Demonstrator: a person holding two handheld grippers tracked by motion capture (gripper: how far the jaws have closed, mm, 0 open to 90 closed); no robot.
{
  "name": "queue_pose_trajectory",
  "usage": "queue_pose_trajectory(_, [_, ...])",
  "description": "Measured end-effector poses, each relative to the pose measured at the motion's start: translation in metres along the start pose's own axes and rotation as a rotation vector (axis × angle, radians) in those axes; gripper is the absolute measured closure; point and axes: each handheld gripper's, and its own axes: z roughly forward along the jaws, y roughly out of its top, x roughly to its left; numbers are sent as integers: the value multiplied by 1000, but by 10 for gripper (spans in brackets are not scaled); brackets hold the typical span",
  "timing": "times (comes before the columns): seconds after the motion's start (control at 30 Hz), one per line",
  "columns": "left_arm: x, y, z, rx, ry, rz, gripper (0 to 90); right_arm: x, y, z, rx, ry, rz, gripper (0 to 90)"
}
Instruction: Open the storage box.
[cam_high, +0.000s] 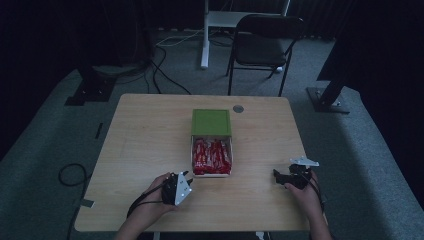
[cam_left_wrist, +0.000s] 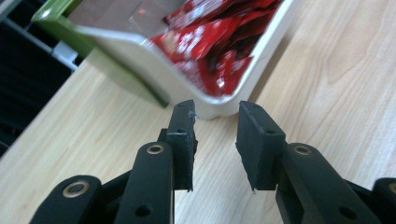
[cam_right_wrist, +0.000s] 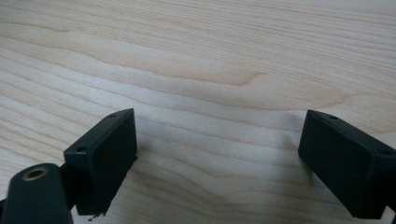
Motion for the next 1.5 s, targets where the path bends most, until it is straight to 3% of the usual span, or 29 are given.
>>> queue_pose_trajectory(0.1, [6, -7, -2, -2, 6, -42, 682, 0, 0, 0, 0, 0, 1, 109])
queue_pose_trajectory(0.17, [6, -7, -2, -2, 6, -42, 682, 0, 0, 0, 0, 0, 0, 109])
queue_pose_trajectory(0.2, [13, -15, -3, -4, 9, -94, 682, 0, 0, 0, 0, 0, 0, 109])
queue_pose_trajectory(0.37, [22, -26, -3, -19, 16, -180, 667, 0, 0, 0, -1, 0, -1, 109])
queue_pose_trajectory(0.57, [34, -38, -3, -23, 30, -267, 652, 0, 0, 0, 0, 0, -2, 109])
queue_pose_trajectory(0.7, [40, -46, -2, -16, 57, -288, 614, 0, 0, 0, 0, 0, -2, 109])
queue_pose_trajectory(0.8, [45, -52, -3, -26, 77, -347, 606, 0, 0, 0, 0, 0, -2, 109])
queue_pose_trajectory(1.13, [57, -73, -1, 21, 112, -438, 462, 0, 0, 0, 0, 0, -2, 109])
queue_pose_trajectory(1.3, [60, -81, 0, 30, 137, -488, 442, 0, 0, 0, 0, 0, -2, 109])
queue_pose_trajectory(1.37, [63, -83, 0, 45, 138, -538, 395, 0, 0, 0, 0, 0, -2, 109])
queue_pose_trajectory(1.5, [67, -88, -1, 75, 151, -584, 272, 0, 0, 0, 0, 0, -2, 109])
